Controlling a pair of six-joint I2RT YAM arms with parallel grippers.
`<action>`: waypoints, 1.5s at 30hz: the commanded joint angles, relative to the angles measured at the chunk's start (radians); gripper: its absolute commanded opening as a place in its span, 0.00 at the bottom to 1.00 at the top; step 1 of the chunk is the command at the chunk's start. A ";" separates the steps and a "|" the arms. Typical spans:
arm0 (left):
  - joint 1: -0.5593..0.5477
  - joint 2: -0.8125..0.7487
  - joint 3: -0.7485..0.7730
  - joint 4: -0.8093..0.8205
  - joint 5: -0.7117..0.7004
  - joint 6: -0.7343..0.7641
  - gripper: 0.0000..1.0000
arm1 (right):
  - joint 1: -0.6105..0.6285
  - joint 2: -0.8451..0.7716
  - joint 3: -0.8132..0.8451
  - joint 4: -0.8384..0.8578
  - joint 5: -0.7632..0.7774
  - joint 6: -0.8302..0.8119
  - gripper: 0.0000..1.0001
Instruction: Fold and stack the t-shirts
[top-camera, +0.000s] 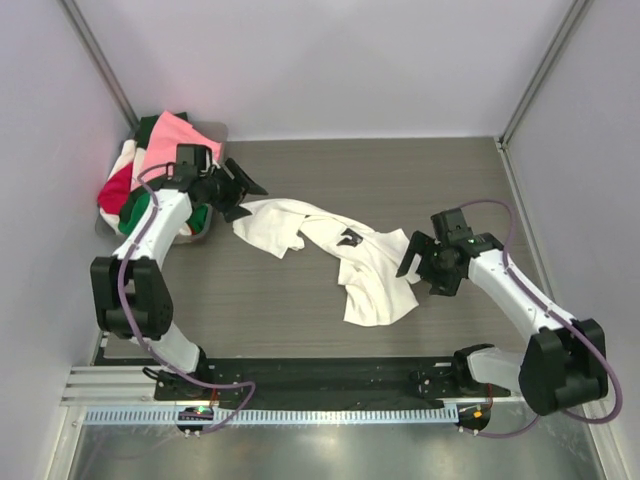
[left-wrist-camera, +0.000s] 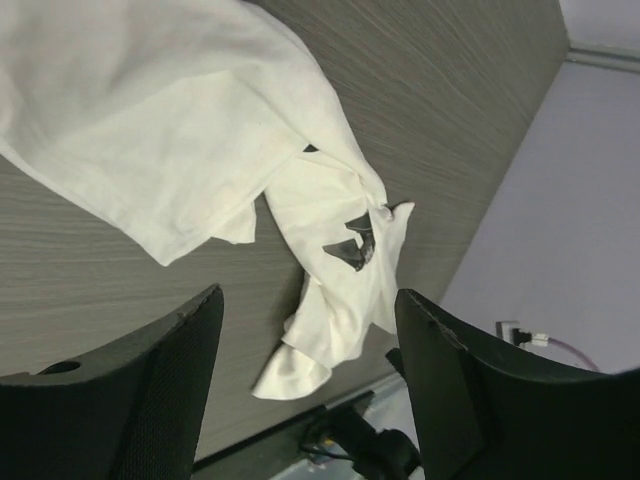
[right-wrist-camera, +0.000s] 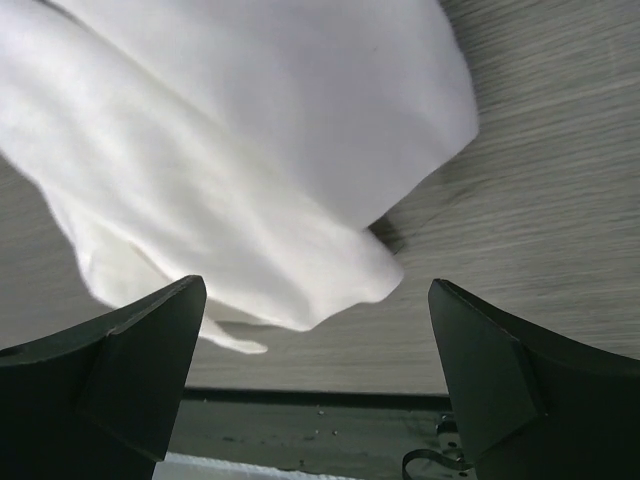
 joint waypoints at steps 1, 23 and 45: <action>0.000 -0.092 -0.050 -0.083 -0.120 0.159 0.71 | 0.004 0.071 0.038 0.076 0.129 0.013 1.00; -0.228 -0.208 -0.419 0.102 -0.393 0.127 0.66 | -0.309 0.074 -0.119 0.291 -0.086 0.106 0.96; -0.253 -0.132 -0.448 0.180 -0.441 0.100 0.63 | -0.330 0.263 -0.140 0.478 -0.172 0.157 0.28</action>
